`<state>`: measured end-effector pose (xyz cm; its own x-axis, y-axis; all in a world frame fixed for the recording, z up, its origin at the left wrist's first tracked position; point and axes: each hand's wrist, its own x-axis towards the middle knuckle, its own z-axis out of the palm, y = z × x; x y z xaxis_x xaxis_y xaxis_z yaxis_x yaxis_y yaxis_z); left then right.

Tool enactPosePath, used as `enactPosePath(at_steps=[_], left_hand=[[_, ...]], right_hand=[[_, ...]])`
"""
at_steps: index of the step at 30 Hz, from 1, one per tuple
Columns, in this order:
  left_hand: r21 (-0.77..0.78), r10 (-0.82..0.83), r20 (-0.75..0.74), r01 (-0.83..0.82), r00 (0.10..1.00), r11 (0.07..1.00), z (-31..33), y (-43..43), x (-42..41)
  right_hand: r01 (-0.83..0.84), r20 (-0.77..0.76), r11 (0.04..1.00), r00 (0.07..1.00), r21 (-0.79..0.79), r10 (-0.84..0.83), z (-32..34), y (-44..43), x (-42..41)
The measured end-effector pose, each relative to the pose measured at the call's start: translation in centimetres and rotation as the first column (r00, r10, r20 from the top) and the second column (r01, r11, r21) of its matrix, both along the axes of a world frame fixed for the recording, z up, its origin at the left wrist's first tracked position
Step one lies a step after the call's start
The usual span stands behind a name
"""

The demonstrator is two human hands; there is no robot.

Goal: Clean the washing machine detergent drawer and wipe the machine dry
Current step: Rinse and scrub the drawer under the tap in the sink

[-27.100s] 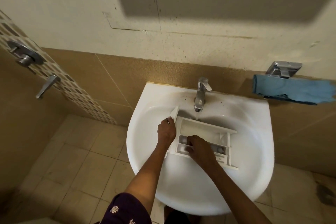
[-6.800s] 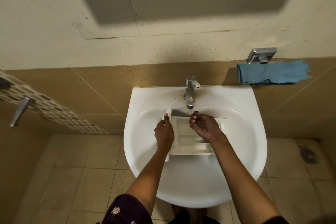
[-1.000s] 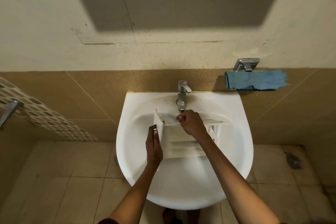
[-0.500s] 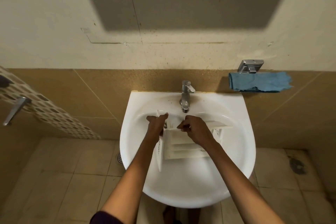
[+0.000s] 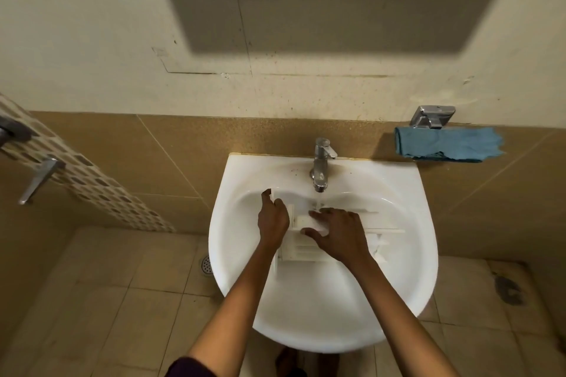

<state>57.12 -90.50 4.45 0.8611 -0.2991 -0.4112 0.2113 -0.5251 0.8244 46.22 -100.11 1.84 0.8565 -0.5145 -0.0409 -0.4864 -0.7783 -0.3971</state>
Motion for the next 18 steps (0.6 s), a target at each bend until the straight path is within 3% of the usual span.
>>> enactPosePath(at_steps=[3, 5, 7, 9, 11, 13, 14, 15, 16, 18], left_hand=[[0.013, -0.055, 0.115, 0.054, 0.992, 0.998, -0.2, 0.7, -0.7], [0.020, -0.070, 0.142, 0.068, 0.987, 0.997, -0.1, 0.8, -0.8], [0.025, -0.074, 0.151, 0.071, 0.986, 0.997, 0.2, 0.7, -0.8], [0.024, -0.080, 0.156, 0.077, 0.985, 0.997, 0.3, 0.7, -0.8], [0.018, -0.075, 0.158, 0.073, 0.985, 0.997, 0.2, 0.8, -0.8], [-0.005, -0.053, 0.138, 0.055, 0.989, 0.998, 0.2, 0.7, -0.8], [-0.024, -0.039, 0.116, 0.042, 0.992, 0.999, 0.3, 0.6, -0.9], [-0.042, -0.026, 0.097, 0.030, 0.995, 0.999, 0.5, 0.5, -1.1], [-0.059, -0.011, 0.082, 0.016, 0.997, 0.998, 0.7, 0.4, -1.1], [-0.091, 0.020, 0.057, -0.015, 0.998, 0.996, 0.9, 0.4, -1.2]], right_hand=[[-0.180, -0.129, 0.984, 0.975, 0.016, 0.180, 0.3, 1.0, -0.2], [-0.272, -0.009, 0.945, 0.961, 0.183, 0.278, 0.5, 1.4, -0.5], [-0.158, 0.220, 0.886, 0.973, 0.435, 0.065, 1.2, 0.8, -0.3], [0.073, 0.286, 0.754, 0.898, 0.653, -0.335, 1.7, -1.1, 0.6], [0.219, 0.131, 0.484, 0.796, 0.847, -0.590, 2.1, -3.5, 2.0], [0.191, -0.119, 0.033, 0.727, 0.981, -0.676, 1.9, -5.0, 3.6], [0.156, -0.215, -0.148, 0.688, 0.977, -0.693, 1.8, -5.3, 4.2], [0.125, -0.281, -0.267, 0.656, 0.956, -0.701, 1.8, -5.4, 4.8], [0.113, -0.323, -0.328, 0.632, 0.938, -0.705, 1.8, -5.3, 5.4], [0.110, -0.358, -0.369, 0.594, 0.923, -0.720, 1.5, -5.0, 6.5]])
